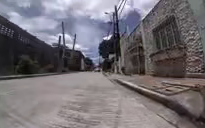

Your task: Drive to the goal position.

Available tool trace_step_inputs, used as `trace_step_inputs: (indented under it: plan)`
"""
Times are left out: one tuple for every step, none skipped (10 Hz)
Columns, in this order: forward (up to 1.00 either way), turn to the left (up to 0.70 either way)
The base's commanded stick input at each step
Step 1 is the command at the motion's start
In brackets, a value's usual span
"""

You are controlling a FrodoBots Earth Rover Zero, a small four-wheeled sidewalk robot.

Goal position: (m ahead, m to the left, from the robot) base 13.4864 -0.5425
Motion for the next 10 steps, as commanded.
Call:
trace_step_inputs:
  plan:
    - [0.70,0.35]
    - [0.70,0.35]
    - [0.70,0.35]
    - [0.70,0.35]
    - [0.70,0.35]
    - [0.70,0.32]
    - [0.70,0.26]
    - [0.70,0.21]
    - [0.70,0.15]
    - [0.70,0.10]
